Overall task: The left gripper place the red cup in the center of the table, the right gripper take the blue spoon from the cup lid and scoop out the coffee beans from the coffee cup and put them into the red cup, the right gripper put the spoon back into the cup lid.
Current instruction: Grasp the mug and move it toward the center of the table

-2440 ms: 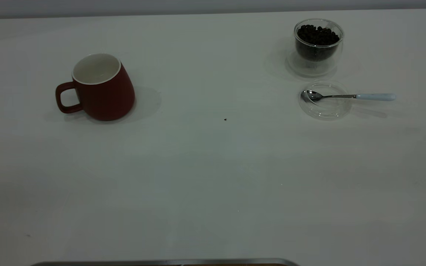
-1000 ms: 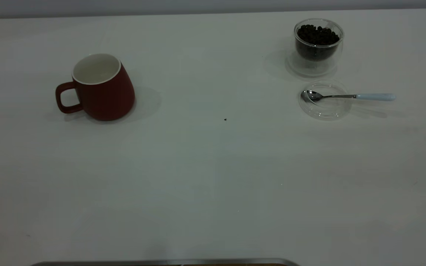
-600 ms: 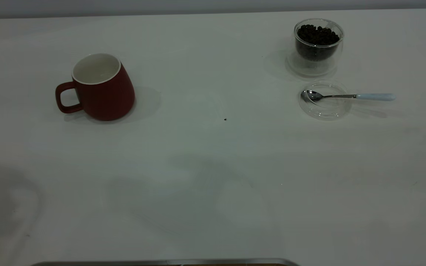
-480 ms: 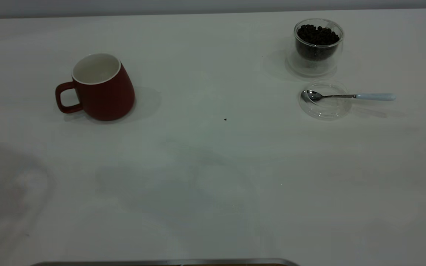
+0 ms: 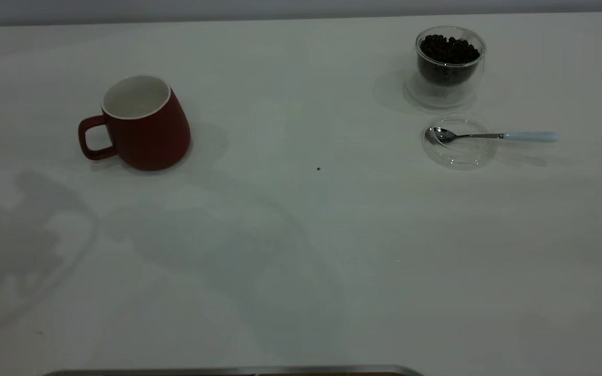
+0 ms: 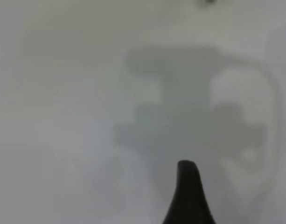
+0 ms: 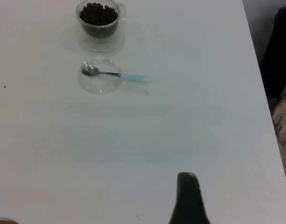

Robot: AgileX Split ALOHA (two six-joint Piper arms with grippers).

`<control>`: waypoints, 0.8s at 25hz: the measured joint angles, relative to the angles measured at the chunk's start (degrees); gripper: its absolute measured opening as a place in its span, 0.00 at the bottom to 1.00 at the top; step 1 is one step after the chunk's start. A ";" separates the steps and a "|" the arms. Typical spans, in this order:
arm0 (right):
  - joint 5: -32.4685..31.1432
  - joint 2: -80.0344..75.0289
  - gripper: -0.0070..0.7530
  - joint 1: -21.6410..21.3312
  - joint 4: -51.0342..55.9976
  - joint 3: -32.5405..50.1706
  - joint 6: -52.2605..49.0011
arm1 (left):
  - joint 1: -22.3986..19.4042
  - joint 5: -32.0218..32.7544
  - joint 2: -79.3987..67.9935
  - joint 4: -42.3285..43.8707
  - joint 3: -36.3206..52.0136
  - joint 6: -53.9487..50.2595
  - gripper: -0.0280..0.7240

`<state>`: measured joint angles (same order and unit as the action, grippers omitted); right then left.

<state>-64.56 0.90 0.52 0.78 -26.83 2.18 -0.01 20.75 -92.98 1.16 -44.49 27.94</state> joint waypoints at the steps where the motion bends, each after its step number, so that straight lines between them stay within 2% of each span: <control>1: 0.00 0.00 0.78 0.00 0.00 0.00 0.00 | 0.00 -1.80 -0.04 0.00 -0.01 0.84 0.87; 3: 0.00 0.00 0.78 0.00 0.00 0.00 0.00 | 0.00 -4.15 -0.41 -0.43 -0.52 1.03 0.86; 5: 0.00 0.00 0.78 0.00 0.00 0.00 0.00 | 0.00 -3.26 -1.38 -1.16 -2.94 -0.82 0.85; 10: 0.00 0.00 0.78 0.00 0.00 0.00 0.00 | 0.00 7.44 -8.06 -1.16 -14.41 -0.97 0.84; 15: 0.00 0.00 0.78 0.00 0.00 0.00 0.00 | 1.03 20.54 -16.88 -1.16 -26.63 12.88 0.83; 20: 0.00 0.00 0.78 0.00 0.00 0.00 0.00 | 3.48 20.85 -24.20 -0.42 -33.27 27.09 0.83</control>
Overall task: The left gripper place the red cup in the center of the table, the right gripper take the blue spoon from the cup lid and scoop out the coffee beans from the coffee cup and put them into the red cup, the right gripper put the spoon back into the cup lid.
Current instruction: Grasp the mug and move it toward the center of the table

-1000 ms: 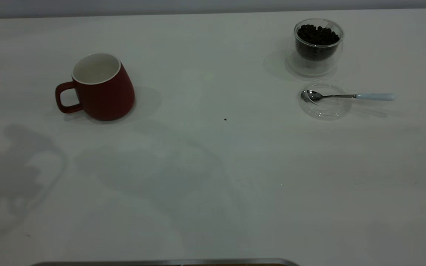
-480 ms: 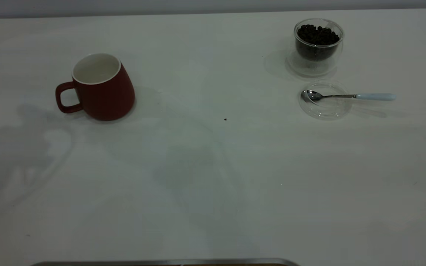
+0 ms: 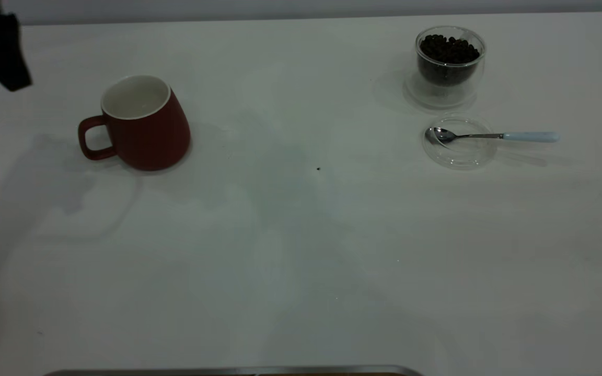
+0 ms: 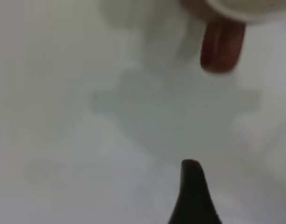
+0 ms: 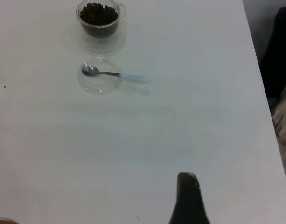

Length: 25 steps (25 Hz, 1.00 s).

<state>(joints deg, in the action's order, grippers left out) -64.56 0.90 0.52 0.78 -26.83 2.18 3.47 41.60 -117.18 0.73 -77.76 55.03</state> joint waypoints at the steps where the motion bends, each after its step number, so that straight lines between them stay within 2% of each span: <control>1: 0.00 0.00 0.78 0.00 0.00 0.00 0.00 | 0.21 -0.14 -1.11 0.11 -0.82 1.01 0.83; 11: 0.00 0.00 0.78 0.00 0.00 0.00 0.00 | 1.05 -2.67 -8.20 0.47 -2.91 11.64 0.83; 25: 0.00 0.00 0.78 0.00 0.00 0.00 0.00 | 1.11 -15.92 -11.07 4.63 -3.26 12.34 0.83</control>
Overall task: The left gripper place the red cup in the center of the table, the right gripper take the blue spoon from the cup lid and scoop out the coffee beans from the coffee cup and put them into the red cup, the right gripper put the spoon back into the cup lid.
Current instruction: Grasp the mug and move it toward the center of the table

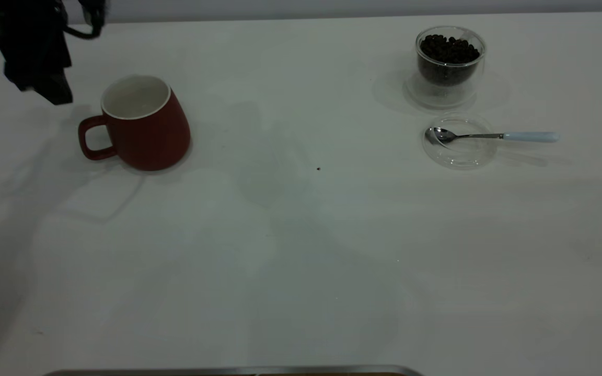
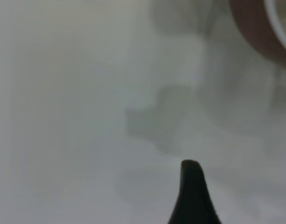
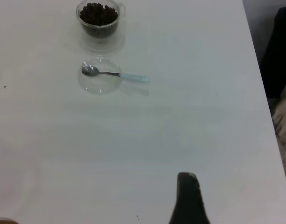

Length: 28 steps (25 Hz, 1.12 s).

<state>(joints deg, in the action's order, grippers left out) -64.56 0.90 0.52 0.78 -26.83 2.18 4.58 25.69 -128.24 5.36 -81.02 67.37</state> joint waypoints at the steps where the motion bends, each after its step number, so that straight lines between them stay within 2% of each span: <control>1: 0.00 0.00 0.78 0.00 0.00 0.00 0.00 | 0.00 -0.61 -0.85 0.00 -0.19 0.00 0.83; 9: 0.00 0.00 0.78 0.00 0.00 0.00 0.00 | 0.00 2.71 -5.03 -0.05 -6.49 0.14 0.83; 15: 0.00 0.00 0.78 0.00 0.00 0.00 0.00 | 0.00 6.58 -6.88 -0.05 -6.98 6.45 0.83; 21: 0.00 0.00 0.78 0.00 0.00 0.00 0.00 | 0.51 6.77 -7.91 0.11 -7.04 9.17 0.83; 28: 0.00 0.00 0.78 0.00 0.00 0.00 0.00 | 3.15 6.56 -8.92 0.13 -7.27 11.24 0.83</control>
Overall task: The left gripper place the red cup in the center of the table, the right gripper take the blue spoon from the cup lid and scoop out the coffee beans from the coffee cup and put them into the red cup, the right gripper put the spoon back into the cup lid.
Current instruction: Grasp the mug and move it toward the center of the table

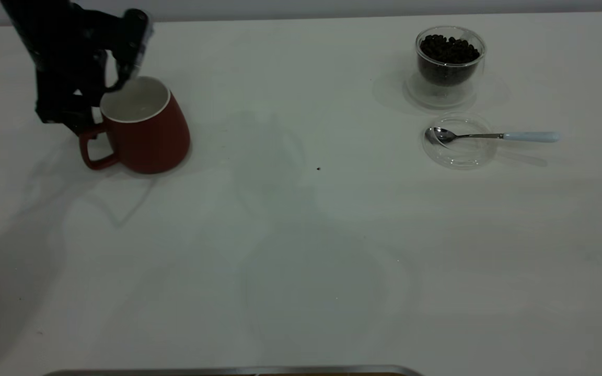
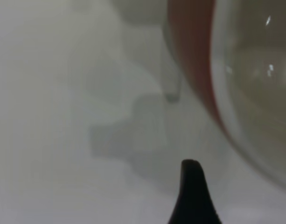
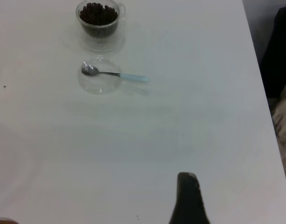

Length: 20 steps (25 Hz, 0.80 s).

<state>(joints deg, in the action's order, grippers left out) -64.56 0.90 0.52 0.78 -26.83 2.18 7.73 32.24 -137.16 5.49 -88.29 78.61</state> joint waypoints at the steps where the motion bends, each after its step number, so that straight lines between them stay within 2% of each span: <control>1: 0.00 0.00 0.78 0.00 0.00 0.00 0.00 | 0.45 -0.05 -0.05 -0.06 0.00 0.10 0.83; 20: 0.00 0.00 0.78 0.00 0.00 0.00 0.00 | 7.75 -2.10 -0.12 -4.12 0.00 0.88 0.83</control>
<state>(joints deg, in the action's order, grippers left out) -64.56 0.90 0.52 0.78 -26.83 2.18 15.47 30.15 -137.28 1.37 -88.29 79.49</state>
